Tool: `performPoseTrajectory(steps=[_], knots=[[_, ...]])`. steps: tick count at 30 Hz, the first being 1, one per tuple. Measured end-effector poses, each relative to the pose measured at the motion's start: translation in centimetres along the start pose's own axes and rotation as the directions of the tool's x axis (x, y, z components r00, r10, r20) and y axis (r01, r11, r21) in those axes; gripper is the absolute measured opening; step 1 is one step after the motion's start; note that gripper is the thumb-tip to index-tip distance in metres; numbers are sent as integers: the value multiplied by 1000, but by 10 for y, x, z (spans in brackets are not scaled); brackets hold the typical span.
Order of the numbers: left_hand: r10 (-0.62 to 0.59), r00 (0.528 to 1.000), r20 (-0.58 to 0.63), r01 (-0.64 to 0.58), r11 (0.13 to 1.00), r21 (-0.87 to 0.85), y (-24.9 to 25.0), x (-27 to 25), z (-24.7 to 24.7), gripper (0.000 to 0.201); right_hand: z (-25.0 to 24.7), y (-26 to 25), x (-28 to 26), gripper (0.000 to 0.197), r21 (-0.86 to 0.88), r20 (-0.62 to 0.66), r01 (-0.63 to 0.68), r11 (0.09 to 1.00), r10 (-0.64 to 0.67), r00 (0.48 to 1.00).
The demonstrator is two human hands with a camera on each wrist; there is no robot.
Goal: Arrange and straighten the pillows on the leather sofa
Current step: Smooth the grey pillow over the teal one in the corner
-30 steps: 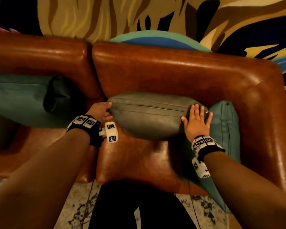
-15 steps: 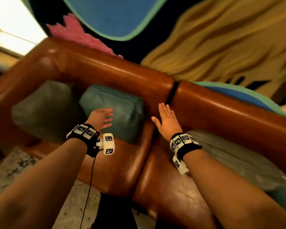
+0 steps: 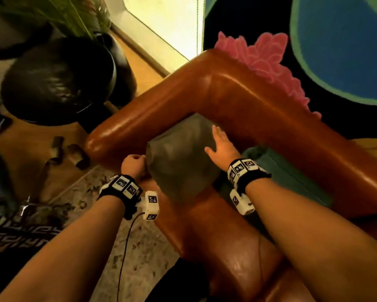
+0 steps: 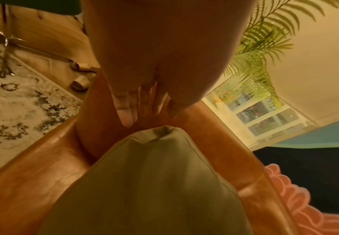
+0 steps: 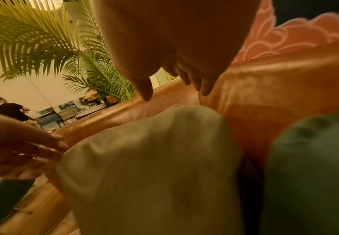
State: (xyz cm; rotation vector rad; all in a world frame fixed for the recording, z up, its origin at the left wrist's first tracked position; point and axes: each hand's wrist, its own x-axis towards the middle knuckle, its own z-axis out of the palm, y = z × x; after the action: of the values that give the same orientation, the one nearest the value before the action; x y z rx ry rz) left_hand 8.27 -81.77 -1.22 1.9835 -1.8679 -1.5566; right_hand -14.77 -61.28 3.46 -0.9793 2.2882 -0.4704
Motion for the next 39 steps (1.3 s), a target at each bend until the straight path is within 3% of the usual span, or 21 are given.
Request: performPoseTrajectory(steps=[2, 4, 7, 10, 12, 14, 16, 19, 24, 26, 28, 29, 32, 33, 36, 39], knots=[[-20, 999, 40, 24, 996, -92, 5, 6, -1, 49, -1, -18, 36, 81, -69, 18, 16, 997, -15, 1000], [-24, 995, 99, 50, 961, -271, 20, -3, 4, 36, -4, -27, 69, 83, -105, 15, -6, 994, 7, 1000], [-67, 964, 258, 159, 921, -356, 25, 14, 11, 39, -4, -37, 122, 84, -21, 40, -163, 986, 163, 986], [-175, 859, 481, 379, 849, -369, 33, 21, 6, 59, -8, -38, 146, 79, 105, 113, -364, 925, 353, 929], [-201, 756, 623, 482, 814, -323, 39, 26, 2, 54, -8, -39, 149, 79, 11, 148, -417, 909, 411, 900], [-251, 704, 664, 512, 828, -230, 45, 24, 2, 40, -8, -34, 149, 80, -129, 155, -398, 908, 415, 897], [-321, 686, 653, 525, 839, -139, 47, 24, 3, 28, -11, -31, 148, 73, -189, 153, -368, 911, 397, 905], [-382, 698, 605, 507, 861, -41, 40, 23, 7, 16, -9, -29, 141, 67, -146, 202, -351, 925, 375, 905], [-421, 733, 533, 485, 874, 24, 24, -4, 2, 12, -4, -33, 119, 103, -78, 394, -396, 915, 393, 831], [-438, 720, 537, 521, 854, -2, 15, -7, 5, 14, -3, -33, 116, 109, -30, 391, -412, 911, 390, 834], [-432, 744, 510, 532, 845, -61, 13, -21, 5, 14, -8, -36, 102, 110, -5, 360, -417, 909, 391, 847], [-426, 768, 478, 526, 846, -90, 8, -21, 6, 19, -10, -36, 97, 111, -14, 349, -434, 901, 411, 842], [-405, 814, 416, 515, 835, -195, -22, -8, 16, 82, -7, -8, 88, 130, 71, 333, -509, 858, 460, 823], [-390, 825, 410, 514, 820, -254, -29, -2, 17, 90, -3, 7, 91, 131, 134, 340, -534, 835, 468, 816], [-283, 886, 369, 431, 796, -426, -18, -29, 1, 72, -7, 29, 88, 121, 256, 378, -572, 779, 464, 801], [-183, 943, 278, 312, 774, -551, -30, -29, -13, 90, -16, 25, 75, 122, 278, 334, -544, 792, 451, 828]])
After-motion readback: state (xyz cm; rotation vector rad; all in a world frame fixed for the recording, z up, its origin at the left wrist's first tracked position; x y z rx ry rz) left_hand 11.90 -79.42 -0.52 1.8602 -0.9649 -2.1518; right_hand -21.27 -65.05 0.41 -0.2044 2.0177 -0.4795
